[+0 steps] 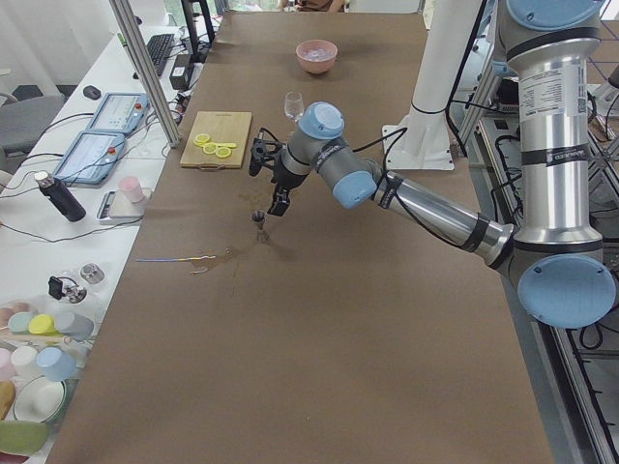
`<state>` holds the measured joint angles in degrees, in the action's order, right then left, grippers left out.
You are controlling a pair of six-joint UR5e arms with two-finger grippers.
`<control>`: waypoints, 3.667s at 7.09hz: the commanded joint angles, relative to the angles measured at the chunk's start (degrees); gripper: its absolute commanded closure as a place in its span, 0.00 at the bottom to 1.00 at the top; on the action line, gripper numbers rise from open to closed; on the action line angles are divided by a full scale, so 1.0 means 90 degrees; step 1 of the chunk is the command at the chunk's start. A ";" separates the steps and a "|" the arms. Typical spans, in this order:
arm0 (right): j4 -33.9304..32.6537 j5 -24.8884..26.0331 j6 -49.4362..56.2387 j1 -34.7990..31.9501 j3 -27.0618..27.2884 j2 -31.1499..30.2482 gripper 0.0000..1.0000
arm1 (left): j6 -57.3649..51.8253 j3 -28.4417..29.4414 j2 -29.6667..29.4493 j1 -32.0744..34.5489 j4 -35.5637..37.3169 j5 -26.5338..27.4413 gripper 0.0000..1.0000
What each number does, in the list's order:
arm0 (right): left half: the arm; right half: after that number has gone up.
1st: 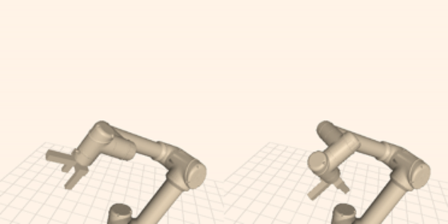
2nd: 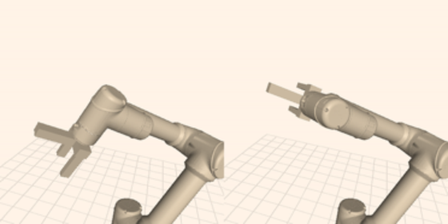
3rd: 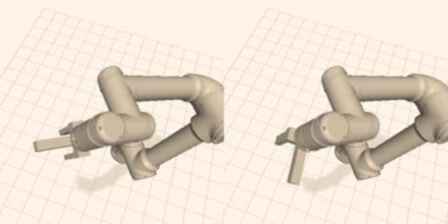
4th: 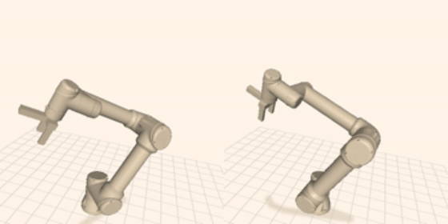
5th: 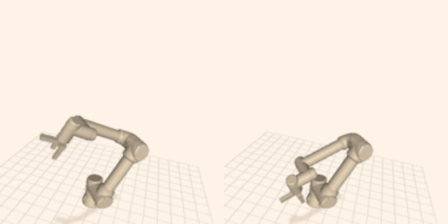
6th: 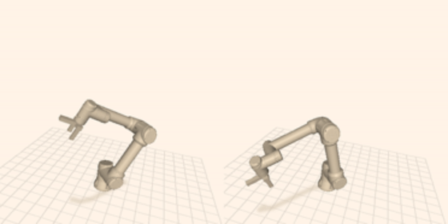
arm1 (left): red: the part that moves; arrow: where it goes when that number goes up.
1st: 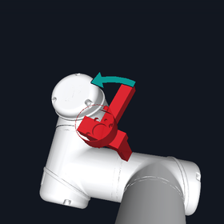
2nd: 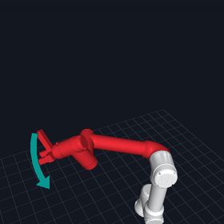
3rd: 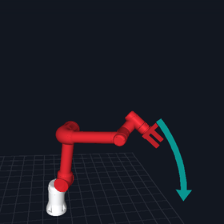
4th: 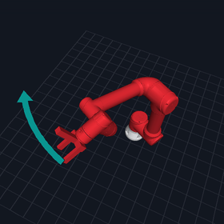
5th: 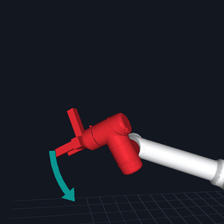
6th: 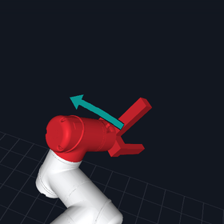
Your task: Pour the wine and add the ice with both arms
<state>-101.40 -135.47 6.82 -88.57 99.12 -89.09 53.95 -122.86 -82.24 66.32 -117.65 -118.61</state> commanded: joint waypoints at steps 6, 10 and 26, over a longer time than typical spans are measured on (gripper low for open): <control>0.0251 -0.0094 -0.0954 0.0202 -0.0261 -0.0005 0.00 | 0.3985 0.0054 0.0467 -0.4992 0.0396 0.7164 0.03; 0.0260 -0.0085 -0.0943 0.0320 -0.0350 0.0055 0.00 | 0.3986 0.1657 -0.0744 -0.5191 0.0396 0.8266 0.03; 0.0495 -0.0133 -0.1002 0.0330 -0.0350 0.0045 0.00 | 0.4278 0.4090 -0.2239 -0.4331 0.0298 0.8569 0.07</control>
<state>-96.99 -136.67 -2.17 -85.62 96.01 -88.68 91.76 -86.88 -102.22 27.38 -114.85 -41.48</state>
